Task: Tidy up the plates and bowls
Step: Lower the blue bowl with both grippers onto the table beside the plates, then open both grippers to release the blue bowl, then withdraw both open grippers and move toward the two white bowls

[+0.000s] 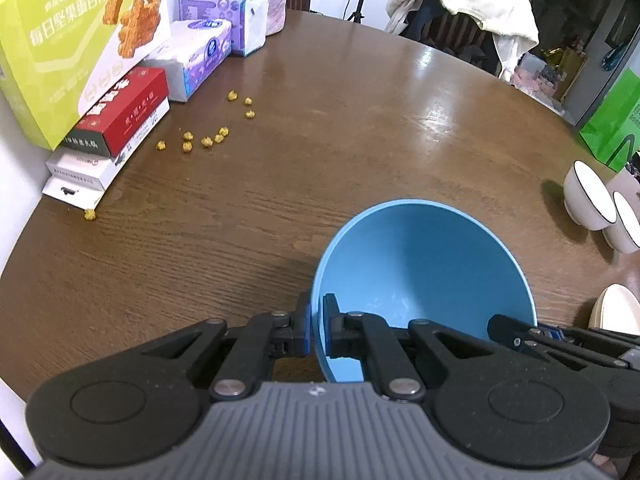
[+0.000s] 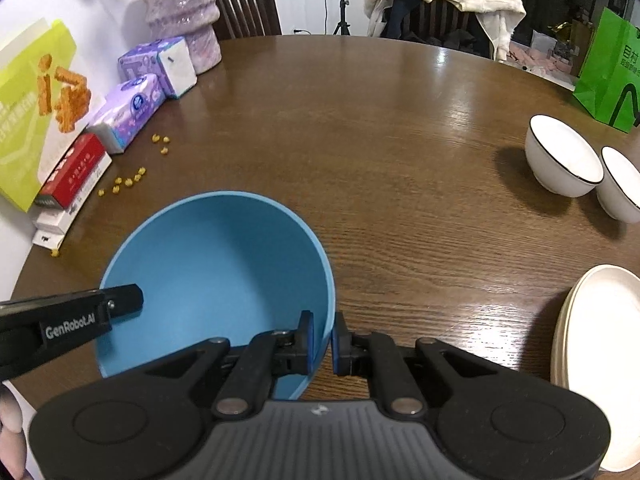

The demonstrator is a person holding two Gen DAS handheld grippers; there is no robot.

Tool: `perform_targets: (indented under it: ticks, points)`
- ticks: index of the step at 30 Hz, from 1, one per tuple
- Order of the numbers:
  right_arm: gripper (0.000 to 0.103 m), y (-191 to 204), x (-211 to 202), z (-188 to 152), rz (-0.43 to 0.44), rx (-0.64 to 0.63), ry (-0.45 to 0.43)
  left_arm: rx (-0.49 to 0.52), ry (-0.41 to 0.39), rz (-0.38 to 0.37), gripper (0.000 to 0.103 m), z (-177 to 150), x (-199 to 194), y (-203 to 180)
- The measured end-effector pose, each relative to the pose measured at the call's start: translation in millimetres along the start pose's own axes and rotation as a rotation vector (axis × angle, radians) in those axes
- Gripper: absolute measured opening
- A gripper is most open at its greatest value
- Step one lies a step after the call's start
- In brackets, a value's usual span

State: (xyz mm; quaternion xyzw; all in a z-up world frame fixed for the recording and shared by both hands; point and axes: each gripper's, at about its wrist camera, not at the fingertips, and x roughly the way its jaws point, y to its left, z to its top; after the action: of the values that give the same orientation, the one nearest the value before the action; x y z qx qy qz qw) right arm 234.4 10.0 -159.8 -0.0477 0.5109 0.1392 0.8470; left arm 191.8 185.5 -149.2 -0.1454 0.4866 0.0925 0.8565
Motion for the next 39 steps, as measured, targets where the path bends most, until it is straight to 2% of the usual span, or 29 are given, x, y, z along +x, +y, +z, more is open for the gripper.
perform_targets:
  ticks: [13, 15, 16, 17, 18, 19, 20, 21, 24, 26, 28, 31, 34, 39]
  points:
    - [0.009, 1.4, 6.1, -2.2, -0.015, -0.036, -0.023, 0.019, 0.003, -0.006, 0.008, -3.0, 3.6, -1.7]
    - [0.012, -0.3, 6.8, -1.1, -0.002, -0.027, -0.017, 0.021, 0.000, -0.003, 0.011, -2.0, 2.8, -1.2]
    - [0.013, -2.2, 6.0, -0.5, 0.006, -0.018, -0.017, 0.020, -0.002, 0.001, 0.019, -1.3, 1.6, -0.8]
    - [0.016, -4.4, 4.6, 0.1, 0.012, -0.010, -0.022, 0.017, -0.007, 0.004, 0.034, -0.4, -0.1, 0.0]
    - [0.020, -6.0, 3.2, 1.0, 0.022, -0.006, -0.024, 0.014, -0.013, 0.008, 0.042, 0.4, -2.3, 0.9]
    - [0.031, -7.7, 1.7, 1.6, 0.034, 0.000, -0.025, 0.013, -0.027, 0.011, 0.050, 1.1, -5.8, 1.7]
    - [0.041, -9.8, -1.0, 2.2, 0.044, 0.008, -0.032, 0.015, -0.038, 0.011, 0.051, 2.1, -9.4, 2.2]
    - [0.044, -11.4, -4.2, 2.4, 0.047, 0.014, -0.043, 0.015, -0.044, 0.008, 0.051, 3.5, -12.8, 3.0]
    - [0.055, -17.1, -13.4, 2.6, 0.067, 0.027, -0.068, 0.015, -0.073, 0.007, 0.069, 6.5, -24.8, 4.4]
    - [0.073, -22.4, -19.9, 1.5, 0.076, 0.042, -0.082, 0.022, -0.097, 0.005, 0.090, 7.0, -34.9, 4.3]
    - [0.084, -27.6, -27.0, -1.1, 0.072, 0.050, -0.099, 0.031, -0.115, -0.004, 0.099, 7.3, -45.6, 3.0]
    - [0.087, -37.5, -40.5, -9.0, 0.049, 0.055, -0.125, 0.044, -0.141, -0.022, 0.103, 5.9, -60.9, -0.1]
    - [0.088, -50.8, -55.6, -19.4, 0.032, 0.062, -0.139, 0.056, -0.162, -0.051, 0.103, 2.1, -75.3, -4.6]
    - [0.100, -75.1, -89.2, -40.3, 0.011, 0.081, -0.192, 0.070, -0.165, -0.087, 0.103, -12.4, -94.5, -16.5]
